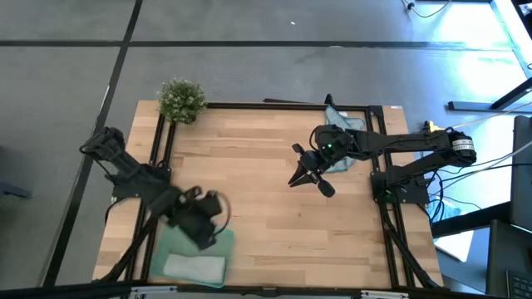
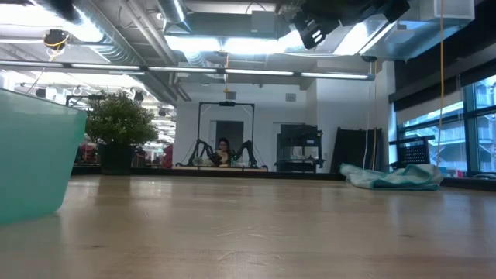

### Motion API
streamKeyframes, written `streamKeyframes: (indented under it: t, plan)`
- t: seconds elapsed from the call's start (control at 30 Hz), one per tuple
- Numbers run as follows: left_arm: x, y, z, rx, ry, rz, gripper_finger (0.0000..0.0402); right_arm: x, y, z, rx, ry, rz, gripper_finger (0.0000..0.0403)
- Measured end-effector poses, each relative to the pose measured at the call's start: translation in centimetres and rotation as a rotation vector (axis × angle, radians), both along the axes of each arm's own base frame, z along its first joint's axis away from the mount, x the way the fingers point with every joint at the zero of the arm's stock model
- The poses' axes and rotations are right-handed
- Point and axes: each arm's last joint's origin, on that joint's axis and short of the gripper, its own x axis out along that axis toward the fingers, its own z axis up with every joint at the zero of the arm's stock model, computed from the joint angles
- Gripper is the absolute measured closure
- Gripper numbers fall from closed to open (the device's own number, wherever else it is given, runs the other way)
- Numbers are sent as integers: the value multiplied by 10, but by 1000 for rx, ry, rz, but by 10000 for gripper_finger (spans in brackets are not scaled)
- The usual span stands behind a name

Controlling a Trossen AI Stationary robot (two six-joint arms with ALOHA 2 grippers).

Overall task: Roll microfiber towels into tight, uniform cylinder then place into a basket
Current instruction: Roll the blue microfiber cloth

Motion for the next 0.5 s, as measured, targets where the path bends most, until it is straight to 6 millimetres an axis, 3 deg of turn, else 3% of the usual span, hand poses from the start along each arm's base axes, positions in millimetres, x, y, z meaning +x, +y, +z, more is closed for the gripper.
streamKeyframes:
  t: [0.23, 0.5]
  plan:
    - [36, 51, 1, 42, -50, 73, 218, 0, 0, 0, 0, -2, 0, 358]
    - [47, 77, 2, 91, -56, 49, 218, 2, 0, 4, 71, 1, -36, 358]
